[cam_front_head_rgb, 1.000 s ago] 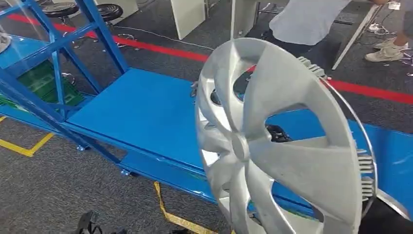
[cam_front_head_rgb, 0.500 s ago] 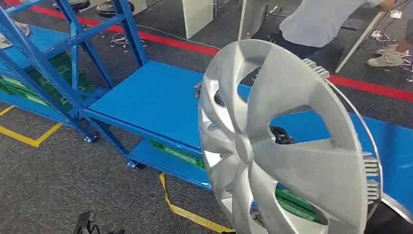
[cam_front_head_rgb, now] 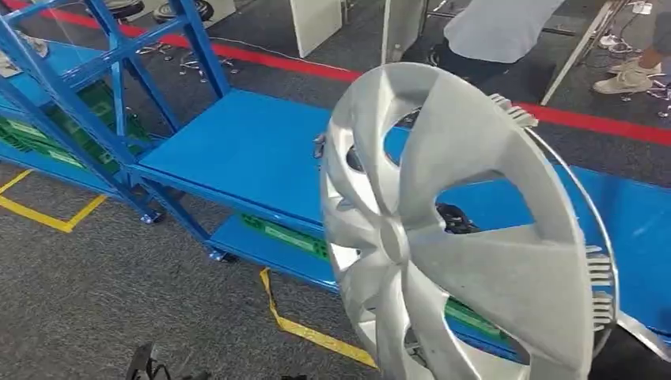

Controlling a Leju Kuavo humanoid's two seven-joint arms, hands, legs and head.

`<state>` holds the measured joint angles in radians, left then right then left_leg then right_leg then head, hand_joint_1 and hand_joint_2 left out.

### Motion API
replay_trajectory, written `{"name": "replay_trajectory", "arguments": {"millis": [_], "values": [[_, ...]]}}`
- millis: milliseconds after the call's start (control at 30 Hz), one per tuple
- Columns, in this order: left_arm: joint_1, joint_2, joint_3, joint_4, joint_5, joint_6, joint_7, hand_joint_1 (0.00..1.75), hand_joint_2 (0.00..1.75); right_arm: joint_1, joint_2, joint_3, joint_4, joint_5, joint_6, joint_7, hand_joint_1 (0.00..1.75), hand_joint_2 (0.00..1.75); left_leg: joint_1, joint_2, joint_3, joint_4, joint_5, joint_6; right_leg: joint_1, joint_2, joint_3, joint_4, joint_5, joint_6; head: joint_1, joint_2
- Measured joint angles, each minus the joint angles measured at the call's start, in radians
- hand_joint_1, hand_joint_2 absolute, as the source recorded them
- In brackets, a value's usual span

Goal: Take the parts from the cabinet and place them on the table.

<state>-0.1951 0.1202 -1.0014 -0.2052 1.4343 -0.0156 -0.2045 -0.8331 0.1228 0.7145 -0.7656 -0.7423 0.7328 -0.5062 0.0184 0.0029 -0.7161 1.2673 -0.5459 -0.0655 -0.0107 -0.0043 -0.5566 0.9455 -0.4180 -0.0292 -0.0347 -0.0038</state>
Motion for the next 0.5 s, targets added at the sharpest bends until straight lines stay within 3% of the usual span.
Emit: {"name": "replay_trajectory", "arguments": {"millis": [33, 100, 133, 167, 233, 300, 333, 400, 433, 467, 500], "values": [[0.000, 0.000, 0.000, 0.000, 0.000, 0.002, 0.000, 0.00, 1.75, 0.000, 0.000, 0.000, 0.002, 0.000, 0.000, 0.000, 1.75, 1.75, 0.003, 0.000, 0.033, -0.037, 0.043, -0.003, -0.001, 0.000, -0.013, 0.003, 0.008, 0.004, -0.002, 0.000], [-0.003, 0.001, 0.000, 0.000, -0.001, 0.003, 0.000, 0.00, 1.75, 0.000, 0.000, 0.000, 0.005, 0.001, -0.001, 0.000, 1.75, 1.75, 0.007, 0.000, 0.141, -0.200, 0.107, -0.004, -0.005, 0.001, -0.032, 0.013, 0.017, 0.013, -0.007, 0.000], [-0.005, 0.001, 0.000, 0.000, -0.001, 0.003, 0.000, 0.00, 1.75, -0.001, 0.000, 0.000, 0.005, 0.001, -0.001, -0.001, 1.75, 1.75, 0.008, -0.001, 0.195, -0.288, 0.093, -0.003, -0.004, 0.000, -0.040, 0.017, 0.021, 0.019, -0.013, 0.000], [-0.006, 0.002, 0.000, 0.000, -0.002, 0.003, 0.000, 0.00, 1.75, -0.002, 0.000, -0.001, 0.005, 0.001, -0.001, -0.002, 1.75, 1.75, -0.001, -0.004, 0.219, -0.334, 0.081, 0.005, 0.000, -0.001, -0.046, 0.019, 0.025, 0.025, -0.019, 0.000], [-0.005, 0.001, 0.000, 0.000, -0.003, 0.004, 0.000, 0.00, 1.75, -0.002, 0.000, 0.000, 0.005, 0.002, -0.002, -0.002, 1.75, 1.75, -0.004, -0.004, 0.209, -0.331, 0.084, 0.019, 0.000, -0.001, -0.047, 0.018, 0.037, 0.038, -0.013, 0.000], [-0.004, 0.001, 0.000, 0.000, -0.003, 0.005, 0.001, 0.00, 1.75, -0.001, 0.000, 0.000, 0.005, 0.002, -0.003, -0.002, 1.75, 1.75, -0.001, -0.002, 0.202, -0.334, 0.096, 0.041, 0.001, 0.000, -0.050, 0.016, 0.047, 0.051, -0.006, 0.000], [-0.005, 0.000, 0.000, 0.000, -0.004, 0.006, 0.002, 0.00, 1.75, -0.001, 0.000, -0.001, 0.006, 0.002, -0.003, -0.002, 1.75, 1.75, 0.000, 0.004, 0.197, -0.336, 0.103, 0.052, -0.003, 0.001, -0.067, 0.040, 0.012, 0.053, -0.005, 0.000], [-0.005, 0.000, 0.000, 0.000, -0.004, 0.006, 0.002, 0.00, 1.75, 0.000, 0.000, -0.001, 0.006, 0.002, -0.003, -0.002, 1.75, 1.75, -0.003, 0.005, 0.183, -0.336, 0.115, 0.066, -0.003, 0.001, -0.119, 0.195, -0.104, 0.055, 0.016, 0.000], [-0.005, 0.000, 0.000, 0.000, -0.004, 0.006, 0.003, 0.00, 1.75, 0.000, 0.000, -0.001, 0.007, 0.002, -0.003, -0.002, 1.75, 1.75, -0.006, 0.005, 0.174, -0.335, 0.120, 0.069, -0.002, 0.002, -0.145, 0.284, -0.148, 0.056, 0.021, 0.000], [-0.005, 0.000, 0.000, 0.000, -0.004, 0.006, 0.003, 0.00, 1.75, 0.001, -0.001, -0.001, 0.007, 0.002, -0.003, -0.002, 1.75, 1.75, -0.009, 0.005, 0.166, -0.335, 0.127, 0.071, -0.002, 0.001, -0.157, 0.343, -0.165, 0.056, 0.026, 0.000], [-0.004, 0.000, 0.000, 0.000, -0.005, 0.006, 0.004, 0.00, 1.75, 0.002, -0.002, -0.001, 0.008, 0.003, -0.005, -0.002, 1.75, 1.75, -0.012, 0.005, 0.159, -0.335, 0.133, 0.071, -0.002, 0.001, -0.151, 0.358, -0.156, 0.055, 0.031, 0.000]]}}
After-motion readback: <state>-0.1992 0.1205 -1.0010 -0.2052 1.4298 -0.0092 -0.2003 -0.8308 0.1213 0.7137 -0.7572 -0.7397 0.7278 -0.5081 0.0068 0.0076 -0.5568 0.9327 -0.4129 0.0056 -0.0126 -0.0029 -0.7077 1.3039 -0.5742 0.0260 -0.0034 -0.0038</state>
